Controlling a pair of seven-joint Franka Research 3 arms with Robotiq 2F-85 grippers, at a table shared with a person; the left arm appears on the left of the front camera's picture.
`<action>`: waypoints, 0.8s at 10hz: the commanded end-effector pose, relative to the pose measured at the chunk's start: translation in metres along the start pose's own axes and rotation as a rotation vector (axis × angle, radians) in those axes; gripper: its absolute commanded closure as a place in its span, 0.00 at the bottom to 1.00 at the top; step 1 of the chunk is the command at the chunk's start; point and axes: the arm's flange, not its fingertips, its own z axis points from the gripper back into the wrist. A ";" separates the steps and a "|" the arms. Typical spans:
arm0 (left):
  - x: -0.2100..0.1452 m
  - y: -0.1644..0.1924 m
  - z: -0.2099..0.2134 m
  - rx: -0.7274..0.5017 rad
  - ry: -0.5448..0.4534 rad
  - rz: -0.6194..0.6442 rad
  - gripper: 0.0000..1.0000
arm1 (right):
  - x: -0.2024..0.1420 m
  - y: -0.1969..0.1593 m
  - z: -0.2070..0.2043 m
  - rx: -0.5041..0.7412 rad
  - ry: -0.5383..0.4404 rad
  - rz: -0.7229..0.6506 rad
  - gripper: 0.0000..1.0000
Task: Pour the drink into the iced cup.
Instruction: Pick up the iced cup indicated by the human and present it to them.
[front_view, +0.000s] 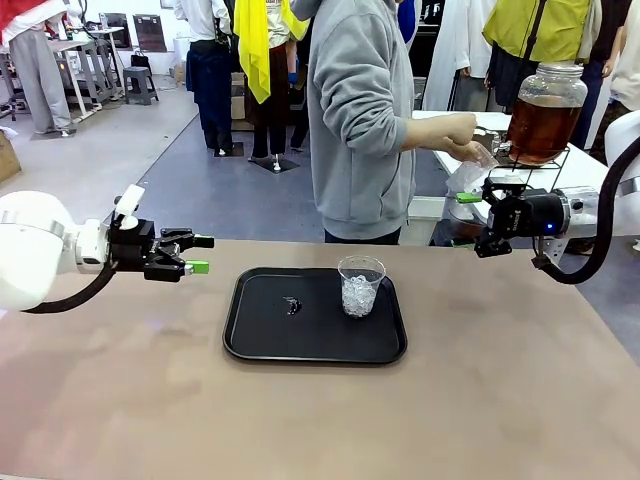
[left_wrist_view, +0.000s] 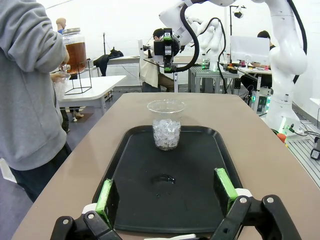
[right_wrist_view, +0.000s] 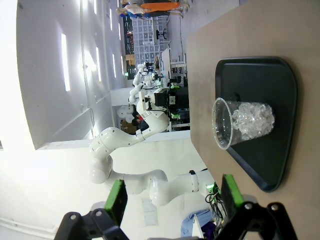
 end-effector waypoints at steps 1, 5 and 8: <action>0.002 0.001 -0.001 -0.001 0.001 0.002 0.00 | 0.000 0.001 0.000 -0.005 -0.005 0.003 0.00; 0.002 0.001 -0.001 -0.001 0.001 0.002 0.00 | 0.000 0.001 0.000 -0.005 -0.005 0.003 0.00; 0.002 0.001 -0.001 -0.001 0.001 0.002 0.00 | 0.000 0.001 0.000 -0.005 -0.005 0.003 0.00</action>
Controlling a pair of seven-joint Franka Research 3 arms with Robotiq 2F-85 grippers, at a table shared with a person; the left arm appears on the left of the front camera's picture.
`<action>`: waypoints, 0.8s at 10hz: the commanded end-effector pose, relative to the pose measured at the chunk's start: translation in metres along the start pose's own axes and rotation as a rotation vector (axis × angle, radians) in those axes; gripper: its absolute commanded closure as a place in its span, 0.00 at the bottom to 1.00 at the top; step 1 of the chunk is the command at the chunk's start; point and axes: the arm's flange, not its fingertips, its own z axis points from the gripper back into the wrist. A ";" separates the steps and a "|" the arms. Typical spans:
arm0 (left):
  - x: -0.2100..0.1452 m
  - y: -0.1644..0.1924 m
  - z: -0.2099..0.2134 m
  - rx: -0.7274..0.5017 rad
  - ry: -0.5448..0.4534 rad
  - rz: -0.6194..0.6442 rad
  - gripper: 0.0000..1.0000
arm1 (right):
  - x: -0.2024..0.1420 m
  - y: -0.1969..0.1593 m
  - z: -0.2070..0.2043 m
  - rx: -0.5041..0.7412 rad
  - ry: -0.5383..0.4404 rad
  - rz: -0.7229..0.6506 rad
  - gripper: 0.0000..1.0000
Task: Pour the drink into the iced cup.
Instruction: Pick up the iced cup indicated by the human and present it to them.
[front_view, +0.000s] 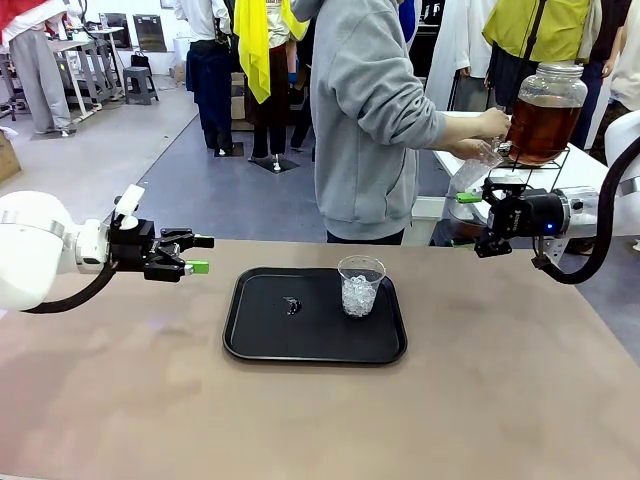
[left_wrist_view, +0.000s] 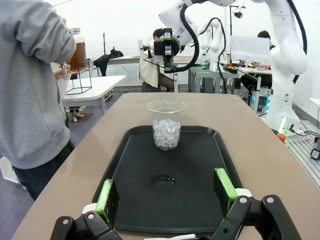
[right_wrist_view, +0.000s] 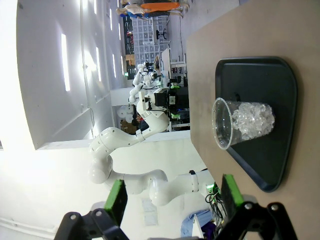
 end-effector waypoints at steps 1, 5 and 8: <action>0.002 0.001 -0.001 -0.001 0.001 0.002 0.00 | 0.000 0.001 0.000 -0.005 -0.005 0.003 0.00; 0.002 0.001 -0.001 -0.001 0.001 0.002 0.00 | 0.000 0.001 0.000 -0.005 -0.005 0.003 0.00; 0.002 0.001 -0.001 -0.001 0.001 0.002 0.00 | 0.000 0.001 0.000 -0.005 -0.005 0.003 0.00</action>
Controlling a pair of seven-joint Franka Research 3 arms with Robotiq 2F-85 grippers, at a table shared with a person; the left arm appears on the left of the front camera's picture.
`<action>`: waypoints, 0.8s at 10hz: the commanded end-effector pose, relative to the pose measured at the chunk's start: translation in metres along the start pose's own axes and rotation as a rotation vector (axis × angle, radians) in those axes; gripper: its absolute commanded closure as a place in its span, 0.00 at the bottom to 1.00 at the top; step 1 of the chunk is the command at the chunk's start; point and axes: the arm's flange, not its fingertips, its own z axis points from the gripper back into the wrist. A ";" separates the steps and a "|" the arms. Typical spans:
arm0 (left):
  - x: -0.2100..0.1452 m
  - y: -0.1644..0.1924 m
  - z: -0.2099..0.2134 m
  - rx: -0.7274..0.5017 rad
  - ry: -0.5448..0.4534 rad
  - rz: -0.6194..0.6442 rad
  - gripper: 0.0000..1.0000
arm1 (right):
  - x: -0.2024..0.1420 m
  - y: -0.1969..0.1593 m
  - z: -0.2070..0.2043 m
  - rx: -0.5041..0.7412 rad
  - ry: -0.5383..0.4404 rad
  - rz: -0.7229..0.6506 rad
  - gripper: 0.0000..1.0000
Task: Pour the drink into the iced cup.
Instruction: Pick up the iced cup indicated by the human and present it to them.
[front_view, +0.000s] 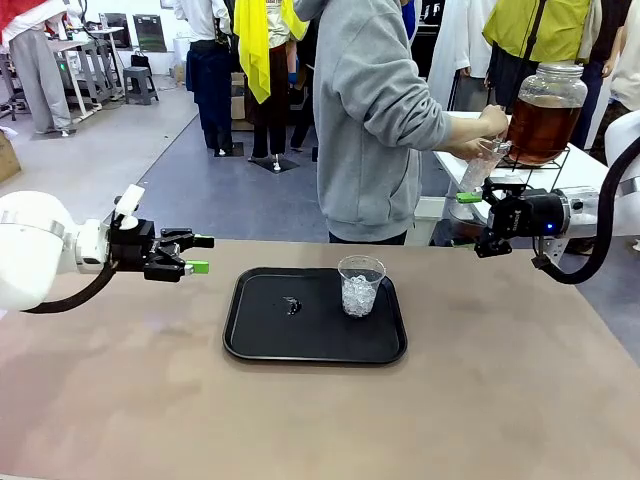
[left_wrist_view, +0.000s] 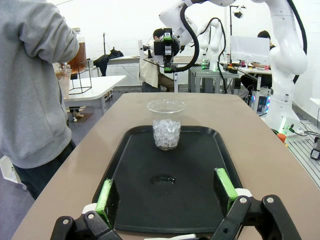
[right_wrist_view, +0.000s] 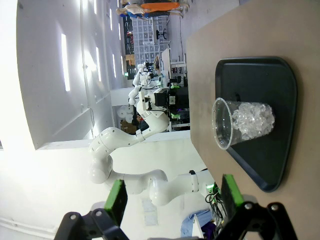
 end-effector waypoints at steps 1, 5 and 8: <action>0.002 0.001 -0.001 -0.001 0.001 0.002 0.00 | 0.000 0.001 0.000 -0.005 -0.005 0.003 0.00; 0.002 0.001 -0.001 -0.001 0.001 0.002 0.00 | 0.000 0.001 0.000 -0.005 -0.005 0.003 0.00; 0.002 0.001 -0.001 -0.001 0.001 0.002 0.00 | 0.000 0.001 0.000 -0.005 -0.005 0.003 0.00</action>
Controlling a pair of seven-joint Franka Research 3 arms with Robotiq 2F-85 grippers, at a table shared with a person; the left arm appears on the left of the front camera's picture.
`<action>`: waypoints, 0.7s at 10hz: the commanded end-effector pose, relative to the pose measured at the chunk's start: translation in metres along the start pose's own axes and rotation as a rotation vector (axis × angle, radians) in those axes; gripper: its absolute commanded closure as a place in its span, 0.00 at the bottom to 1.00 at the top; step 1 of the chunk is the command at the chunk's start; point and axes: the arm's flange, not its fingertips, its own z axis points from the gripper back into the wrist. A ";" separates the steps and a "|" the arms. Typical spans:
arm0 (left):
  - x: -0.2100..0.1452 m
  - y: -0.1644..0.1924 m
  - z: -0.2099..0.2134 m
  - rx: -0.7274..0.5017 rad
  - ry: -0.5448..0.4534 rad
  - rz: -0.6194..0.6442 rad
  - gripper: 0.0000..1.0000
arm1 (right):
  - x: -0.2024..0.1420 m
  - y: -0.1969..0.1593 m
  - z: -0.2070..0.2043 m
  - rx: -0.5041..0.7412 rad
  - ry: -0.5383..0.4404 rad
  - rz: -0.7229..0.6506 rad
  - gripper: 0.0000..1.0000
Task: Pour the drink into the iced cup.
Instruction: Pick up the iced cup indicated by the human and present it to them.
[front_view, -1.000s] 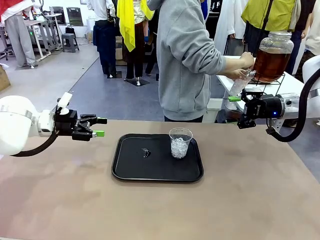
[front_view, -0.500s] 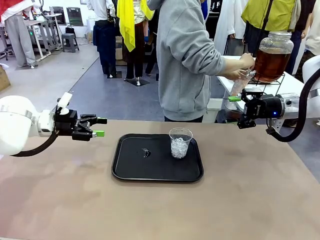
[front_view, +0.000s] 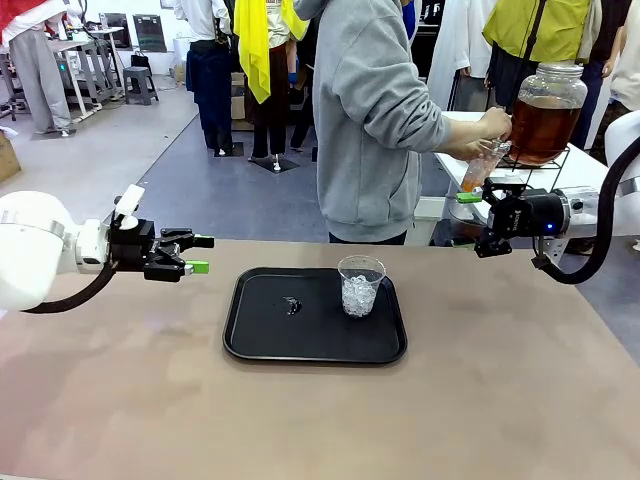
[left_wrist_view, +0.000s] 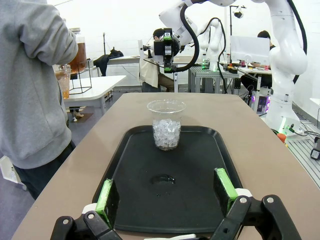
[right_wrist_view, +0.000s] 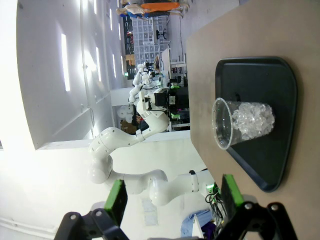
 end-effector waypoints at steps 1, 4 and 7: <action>0.002 0.001 -0.001 -0.001 0.001 0.002 0.00 | 0.000 0.001 0.000 -0.005 -0.005 0.003 0.00; 0.002 0.001 -0.001 -0.001 0.001 0.002 0.00 | 0.000 0.001 0.000 -0.005 -0.005 0.003 0.00; 0.002 0.001 -0.001 -0.001 0.001 0.002 0.00 | 0.000 0.001 0.000 -0.005 -0.005 0.003 0.00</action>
